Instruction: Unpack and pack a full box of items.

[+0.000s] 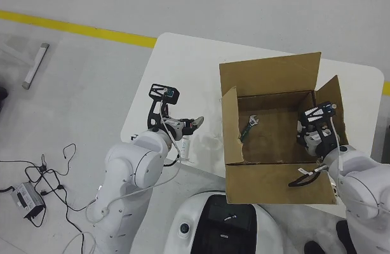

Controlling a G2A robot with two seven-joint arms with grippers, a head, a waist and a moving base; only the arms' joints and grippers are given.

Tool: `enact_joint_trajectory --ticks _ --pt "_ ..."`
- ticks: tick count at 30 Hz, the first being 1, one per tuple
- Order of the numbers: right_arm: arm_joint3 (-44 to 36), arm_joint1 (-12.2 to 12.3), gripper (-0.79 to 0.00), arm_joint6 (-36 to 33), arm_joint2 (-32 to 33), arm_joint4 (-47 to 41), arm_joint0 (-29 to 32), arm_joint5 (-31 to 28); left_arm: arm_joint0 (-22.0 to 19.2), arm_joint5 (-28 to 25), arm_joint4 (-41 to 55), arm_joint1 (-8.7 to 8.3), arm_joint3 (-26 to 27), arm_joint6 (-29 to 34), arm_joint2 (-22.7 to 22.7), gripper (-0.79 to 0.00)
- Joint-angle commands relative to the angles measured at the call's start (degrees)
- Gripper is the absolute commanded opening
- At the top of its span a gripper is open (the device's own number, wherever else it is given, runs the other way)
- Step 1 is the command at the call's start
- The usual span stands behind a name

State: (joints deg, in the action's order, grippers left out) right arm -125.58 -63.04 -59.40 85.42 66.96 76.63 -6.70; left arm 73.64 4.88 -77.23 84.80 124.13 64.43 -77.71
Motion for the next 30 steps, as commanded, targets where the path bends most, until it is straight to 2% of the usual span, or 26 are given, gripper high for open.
enact_joint_trajectory --ticks 1,8,13,17,23,30 --pt "0.56 -0.12 -0.785 -0.31 -1.25 -0.51 -1.15 0.44 0.0 0.0 0.0 0.0 0.0 0.0 0.0 0.0" --pt "5.12 -0.78 -0.785 -2.23 -6.54 -3.12 -6.11 3.25 0.0 0.0 0.0 0.0 0.0 0.0 0.0 0.0" --pt "11.36 -1.77 -0.785 -3.67 -10.96 -6.71 -10.51 9.14 0.0 0.0 0.0 0.0 0.0 0.0 0.0 0.0" --pt "17.25 -2.79 -0.785 -3.45 -13.8 -13.67 -13.9 13.09 0.0 0.0 0.0 0.0 0.0 0.0 0.0 0.0" --pt "23.89 -3.58 -0.785 -2.85 -15.14 -22.22 -16.6 13.12 0.0 0.0 0.0 0.0 0.0 0.0 0.0 0.0" --pt "23.89 -3.58 -0.785 -2.85 -15.14 -22.22 -16.6 13.12 0.0 0.0 0.0 0.0 0.0 0.0 0.0 0.0"
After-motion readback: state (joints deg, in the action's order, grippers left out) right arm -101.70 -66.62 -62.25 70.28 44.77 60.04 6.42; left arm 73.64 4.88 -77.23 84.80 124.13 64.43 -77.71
